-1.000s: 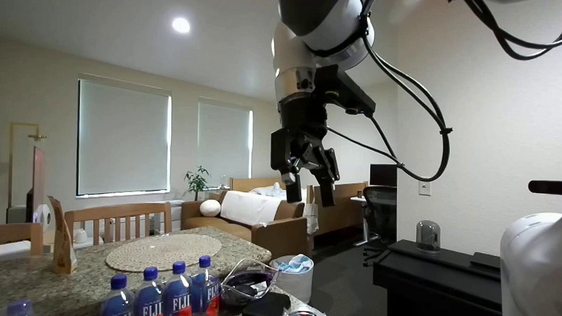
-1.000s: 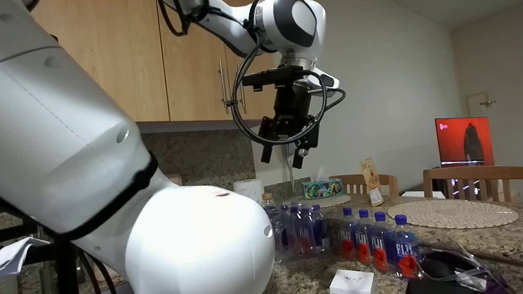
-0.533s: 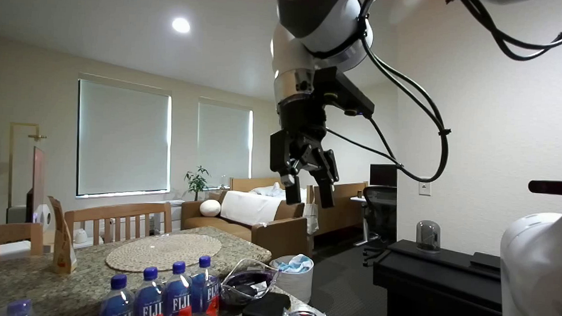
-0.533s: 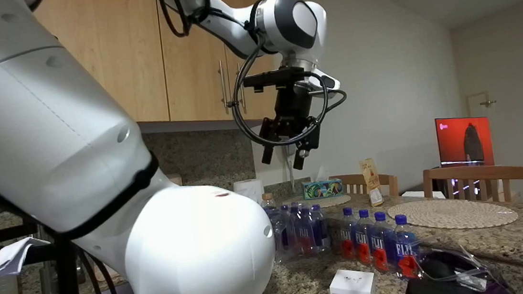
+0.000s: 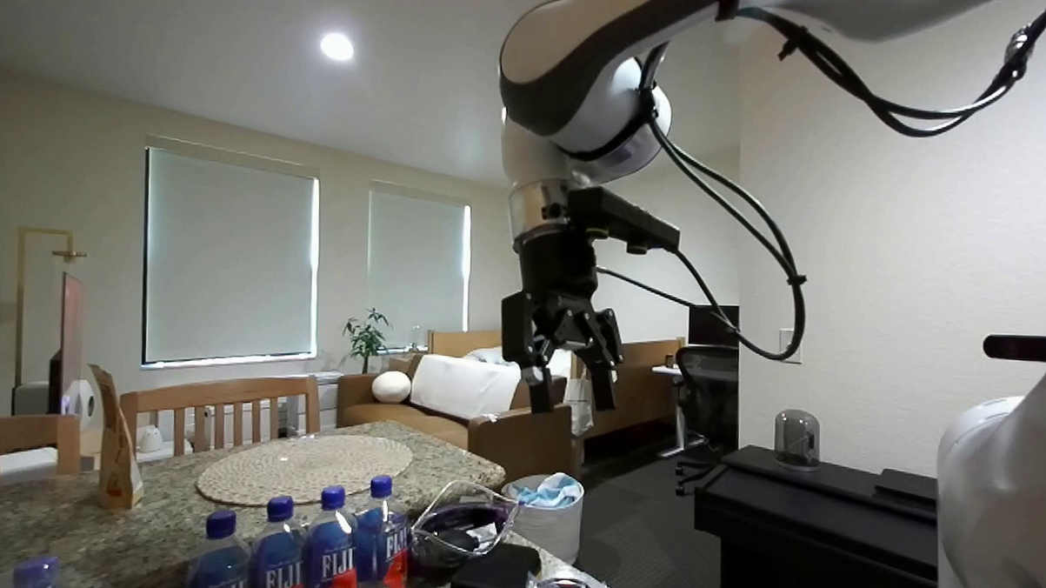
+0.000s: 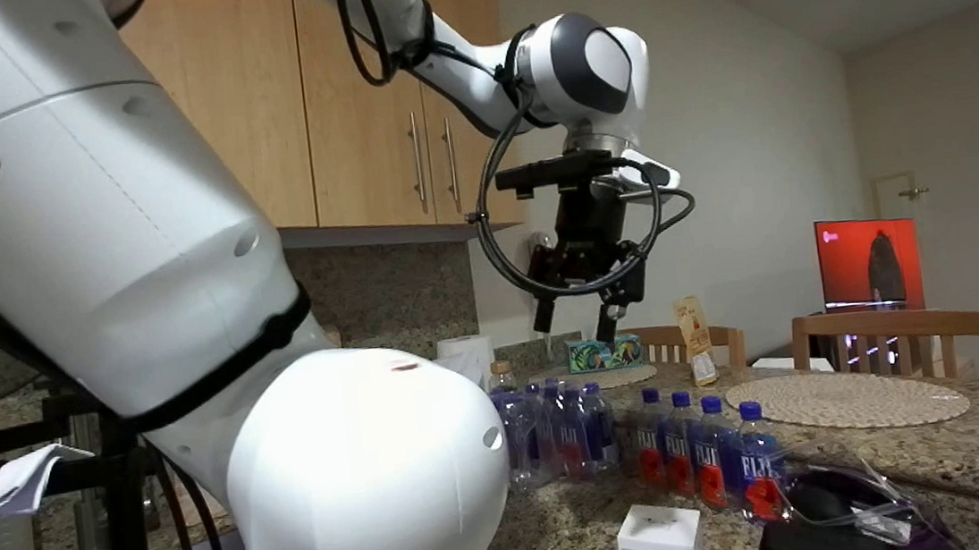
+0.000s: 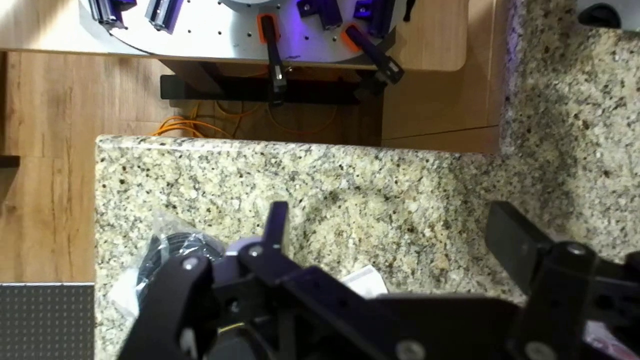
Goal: Remove the turkey baster from the Ziploc bag on the right.
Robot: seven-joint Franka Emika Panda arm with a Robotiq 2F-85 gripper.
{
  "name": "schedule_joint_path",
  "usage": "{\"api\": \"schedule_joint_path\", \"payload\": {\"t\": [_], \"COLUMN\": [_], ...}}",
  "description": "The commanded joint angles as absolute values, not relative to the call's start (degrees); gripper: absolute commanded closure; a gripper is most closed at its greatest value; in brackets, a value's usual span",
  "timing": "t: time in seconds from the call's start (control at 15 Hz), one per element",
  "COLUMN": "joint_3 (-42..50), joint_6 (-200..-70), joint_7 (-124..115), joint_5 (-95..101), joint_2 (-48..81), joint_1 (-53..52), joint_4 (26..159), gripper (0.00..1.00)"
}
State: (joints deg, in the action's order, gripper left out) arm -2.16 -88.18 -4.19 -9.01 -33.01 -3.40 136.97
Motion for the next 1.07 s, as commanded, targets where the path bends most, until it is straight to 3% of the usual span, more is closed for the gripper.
{"api": "schedule_joint_path", "payload": {"t": [0.0,0.53,1.0], "joint_3": [-1.16,3.71,3.88], "joint_6": [-93.6,-114.81,-114.59], "joint_7": [-2.08,-2.49,-3.35], "joint_5": [-3.73,7.57,6.56], "joint_2": [-28.1,-13.17,-7.81], "joint_1": [-0.51,4.84,4.3], "joint_4": [135.98,131.18,130.66], "gripper": [0.0,0.0,0.0]}}
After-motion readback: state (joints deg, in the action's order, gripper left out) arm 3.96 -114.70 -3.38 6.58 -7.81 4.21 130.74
